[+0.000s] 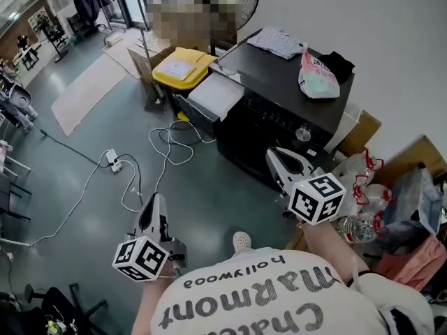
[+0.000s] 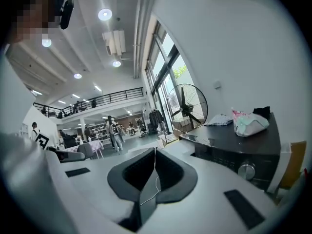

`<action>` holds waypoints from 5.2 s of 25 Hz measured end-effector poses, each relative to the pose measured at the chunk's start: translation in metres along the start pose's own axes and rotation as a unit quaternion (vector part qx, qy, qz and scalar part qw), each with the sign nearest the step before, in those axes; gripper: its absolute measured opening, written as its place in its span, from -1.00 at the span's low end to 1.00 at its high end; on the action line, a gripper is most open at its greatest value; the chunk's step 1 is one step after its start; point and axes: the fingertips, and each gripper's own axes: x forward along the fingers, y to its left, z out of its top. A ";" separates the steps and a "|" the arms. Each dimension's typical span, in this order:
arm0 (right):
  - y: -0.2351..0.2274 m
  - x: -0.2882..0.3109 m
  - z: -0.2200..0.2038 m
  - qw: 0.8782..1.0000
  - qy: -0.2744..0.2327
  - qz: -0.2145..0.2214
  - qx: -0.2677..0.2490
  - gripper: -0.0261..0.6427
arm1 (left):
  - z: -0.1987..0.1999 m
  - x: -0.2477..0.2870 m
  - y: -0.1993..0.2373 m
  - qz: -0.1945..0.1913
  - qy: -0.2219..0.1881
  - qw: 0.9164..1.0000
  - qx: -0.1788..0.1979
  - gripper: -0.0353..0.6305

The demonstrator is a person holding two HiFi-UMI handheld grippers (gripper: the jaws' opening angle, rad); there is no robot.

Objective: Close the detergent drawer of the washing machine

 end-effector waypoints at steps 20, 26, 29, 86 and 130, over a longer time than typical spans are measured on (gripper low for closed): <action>-0.078 0.071 -0.015 0.999 0.034 0.022 0.030 -0.83 | -0.022 0.113 -0.010 0.001 0.034 0.999 -0.008 -0.87; -0.102 0.065 -0.023 0.997 0.035 -0.014 0.060 -0.83 | -0.043 0.133 0.003 -0.016 0.071 0.997 -0.023 -0.87; -0.113 0.065 -0.022 0.997 0.031 -0.035 0.068 -0.83 | -0.044 0.147 0.008 -0.035 0.080 0.995 -0.038 -0.78; -0.158 0.101 -0.002 0.953 0.068 -0.292 0.040 -0.83 | -0.138 0.364 0.081 -0.314 0.413 0.847 0.115 0.28; -0.169 0.087 -0.005 0.944 0.065 -0.317 0.060 -0.83 | -0.134 0.396 0.061 -0.324 0.409 0.844 0.124 0.27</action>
